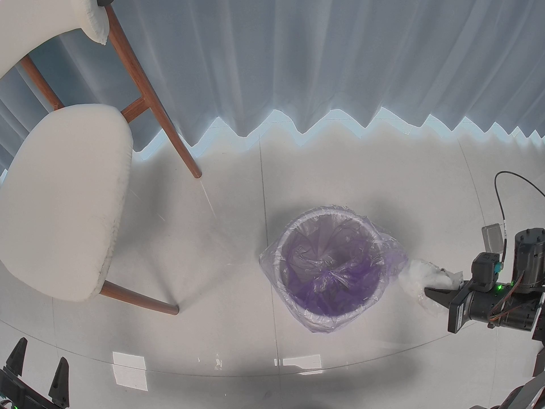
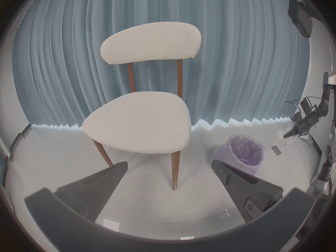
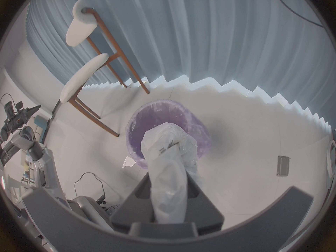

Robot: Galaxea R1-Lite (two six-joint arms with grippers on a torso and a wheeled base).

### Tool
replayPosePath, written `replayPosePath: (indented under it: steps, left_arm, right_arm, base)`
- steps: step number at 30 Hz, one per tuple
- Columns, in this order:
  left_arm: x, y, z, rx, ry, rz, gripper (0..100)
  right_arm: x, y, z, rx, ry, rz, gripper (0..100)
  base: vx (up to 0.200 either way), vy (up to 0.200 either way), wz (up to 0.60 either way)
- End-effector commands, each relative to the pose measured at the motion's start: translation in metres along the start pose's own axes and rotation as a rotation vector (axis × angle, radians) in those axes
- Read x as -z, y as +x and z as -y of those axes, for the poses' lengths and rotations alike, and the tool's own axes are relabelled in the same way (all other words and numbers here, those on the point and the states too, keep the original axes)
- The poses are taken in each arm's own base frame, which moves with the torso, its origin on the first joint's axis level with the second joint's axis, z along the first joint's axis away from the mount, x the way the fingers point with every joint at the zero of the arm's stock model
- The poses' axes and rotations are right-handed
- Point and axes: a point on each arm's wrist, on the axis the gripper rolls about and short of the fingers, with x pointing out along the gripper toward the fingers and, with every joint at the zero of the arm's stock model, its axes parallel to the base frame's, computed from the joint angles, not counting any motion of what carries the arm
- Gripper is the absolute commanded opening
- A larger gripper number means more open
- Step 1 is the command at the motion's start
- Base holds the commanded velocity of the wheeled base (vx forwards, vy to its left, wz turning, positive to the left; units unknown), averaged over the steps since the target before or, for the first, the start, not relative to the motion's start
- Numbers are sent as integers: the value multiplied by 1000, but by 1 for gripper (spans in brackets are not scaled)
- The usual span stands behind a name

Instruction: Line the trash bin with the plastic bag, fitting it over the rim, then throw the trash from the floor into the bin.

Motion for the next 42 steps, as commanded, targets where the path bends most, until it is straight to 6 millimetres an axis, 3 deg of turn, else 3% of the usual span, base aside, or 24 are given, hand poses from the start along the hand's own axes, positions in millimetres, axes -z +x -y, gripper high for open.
replayPosePath:
  steps: [1,5,15,42]
  left_arm:
    - [5,0,0,-1,-3,-2,100]
    - [5,0,0,-3,-3,-2,100]
    - [5,0,0,-3,-3,-2,100]
    - [5,0,0,-3,-3,-2,100]
  right_arm:
    - [11,20,-2,-29,2,-100,0]
    - [6,31,2,-21,10,-92,0]
    - [-15,81,11,-14,10,-89,0]
    - [-31,175,15,-25,-12,-75,0]
  base:
    - [0,0,0]
    - [0,0,0]
    - [0,0,0]
    - [0,0,0]
